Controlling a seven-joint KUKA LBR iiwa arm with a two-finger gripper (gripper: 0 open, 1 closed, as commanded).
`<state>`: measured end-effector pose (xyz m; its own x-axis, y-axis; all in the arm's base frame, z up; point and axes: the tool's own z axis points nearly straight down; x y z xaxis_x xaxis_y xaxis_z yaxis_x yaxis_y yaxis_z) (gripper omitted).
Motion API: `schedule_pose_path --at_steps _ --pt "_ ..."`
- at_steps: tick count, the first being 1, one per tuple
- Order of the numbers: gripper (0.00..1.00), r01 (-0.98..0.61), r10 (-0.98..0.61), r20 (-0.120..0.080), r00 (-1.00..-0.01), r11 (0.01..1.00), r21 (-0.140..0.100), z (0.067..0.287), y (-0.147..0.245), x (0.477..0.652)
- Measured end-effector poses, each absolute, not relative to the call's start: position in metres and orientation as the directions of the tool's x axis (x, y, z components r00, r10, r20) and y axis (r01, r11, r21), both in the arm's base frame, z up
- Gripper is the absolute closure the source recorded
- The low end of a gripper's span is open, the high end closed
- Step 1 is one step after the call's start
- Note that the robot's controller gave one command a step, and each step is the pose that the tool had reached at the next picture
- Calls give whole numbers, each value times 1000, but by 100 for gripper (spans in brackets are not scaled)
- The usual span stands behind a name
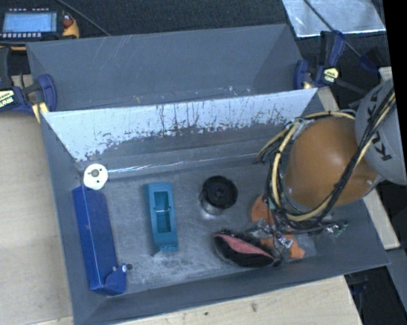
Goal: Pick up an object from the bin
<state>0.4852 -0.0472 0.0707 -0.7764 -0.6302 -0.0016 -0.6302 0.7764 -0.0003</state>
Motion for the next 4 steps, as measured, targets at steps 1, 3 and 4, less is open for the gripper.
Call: schedule_pose_path --at_steps 1,3,4 --pt "100 -630 -630 -2 -776 776 -1 71 -47 485" --pt "100 -629 -629 1 -778 778 2 90 -47 484" --pt "100 -628 -628 -3 -778 778 -1 103 -47 485"
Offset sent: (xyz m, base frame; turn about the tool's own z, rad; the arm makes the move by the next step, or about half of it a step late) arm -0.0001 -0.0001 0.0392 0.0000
